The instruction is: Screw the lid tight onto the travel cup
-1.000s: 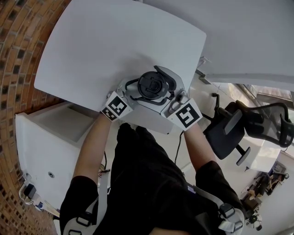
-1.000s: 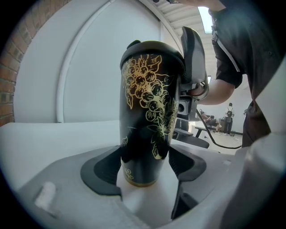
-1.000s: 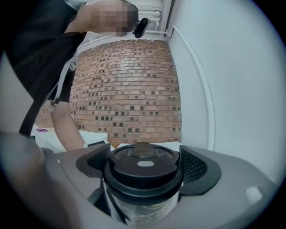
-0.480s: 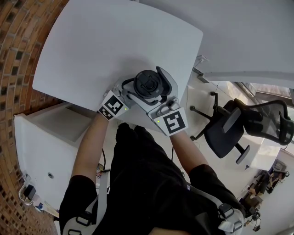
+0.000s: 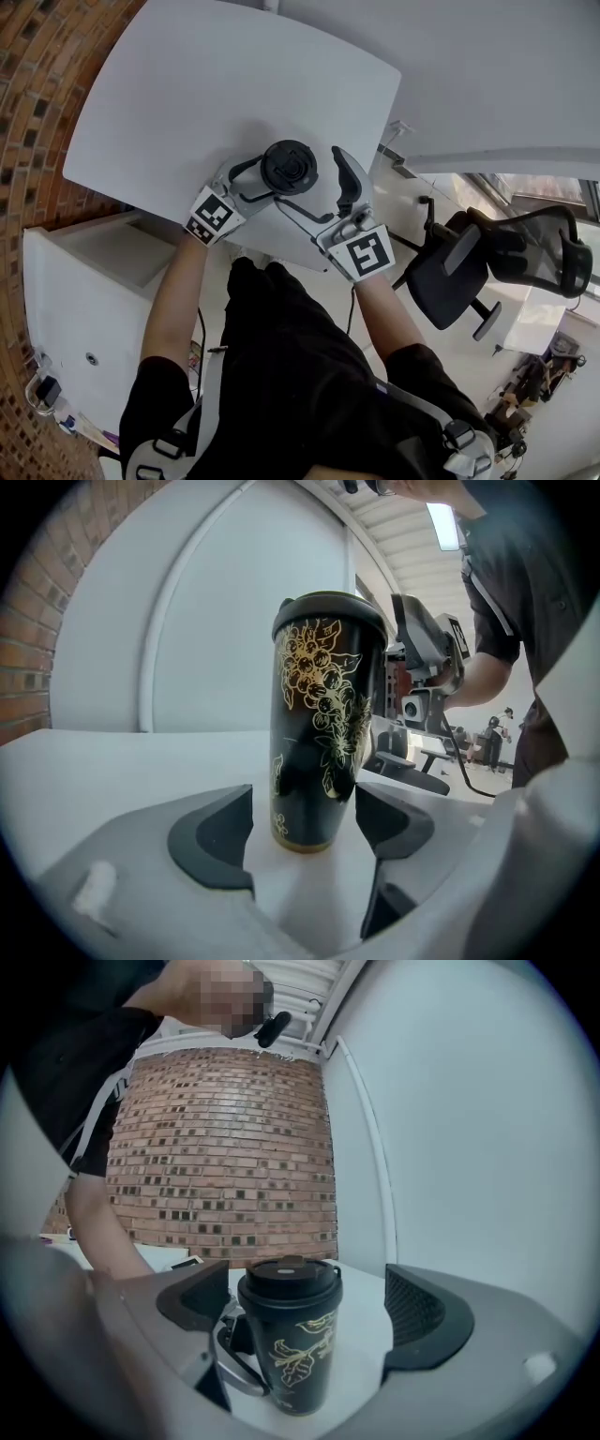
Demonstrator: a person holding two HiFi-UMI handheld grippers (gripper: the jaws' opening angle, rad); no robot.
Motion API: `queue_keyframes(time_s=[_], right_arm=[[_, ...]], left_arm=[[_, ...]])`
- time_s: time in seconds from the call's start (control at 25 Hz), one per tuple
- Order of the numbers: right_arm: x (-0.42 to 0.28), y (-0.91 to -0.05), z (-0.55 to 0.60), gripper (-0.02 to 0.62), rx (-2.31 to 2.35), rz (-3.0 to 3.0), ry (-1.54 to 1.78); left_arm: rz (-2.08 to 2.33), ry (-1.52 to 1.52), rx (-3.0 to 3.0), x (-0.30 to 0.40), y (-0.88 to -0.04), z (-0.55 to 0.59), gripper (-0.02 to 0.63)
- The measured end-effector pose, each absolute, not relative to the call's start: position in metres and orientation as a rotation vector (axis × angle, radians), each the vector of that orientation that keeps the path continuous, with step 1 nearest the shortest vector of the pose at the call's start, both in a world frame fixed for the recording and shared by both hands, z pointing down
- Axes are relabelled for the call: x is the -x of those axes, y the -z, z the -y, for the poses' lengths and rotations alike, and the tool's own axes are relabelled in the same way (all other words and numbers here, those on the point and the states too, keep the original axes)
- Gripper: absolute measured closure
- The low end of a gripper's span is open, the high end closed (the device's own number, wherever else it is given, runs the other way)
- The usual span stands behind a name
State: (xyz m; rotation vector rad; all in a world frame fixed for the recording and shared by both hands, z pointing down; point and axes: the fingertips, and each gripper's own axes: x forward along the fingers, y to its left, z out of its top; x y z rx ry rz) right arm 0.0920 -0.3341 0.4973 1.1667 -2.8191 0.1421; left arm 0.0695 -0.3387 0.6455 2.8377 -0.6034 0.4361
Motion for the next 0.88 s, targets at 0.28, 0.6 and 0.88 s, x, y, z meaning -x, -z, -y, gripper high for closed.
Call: queue_keyframes(time_s=[0.28, 0.6, 0.88], right_arm=[[-0.115, -0.496, 0.311, 0.144, -1.207, 2.817, -0.165], [-0.107, -0.464, 0.267, 0.261, -1.205, 2.87, -0.108], [-0.101, -0.452, 0.209, 0.462, -1.265, 2.833, -0.11]], left_arm=[[0.862, -0.349, -2.647, -0.031, -0.64, 0.313, 0.271], [1.005, -0.074, -2.547, -0.009, -0.576, 0.28, 0.604], [0.996, -0.088, -2.652, 0.012, -0.531, 0.229, 0.604]])
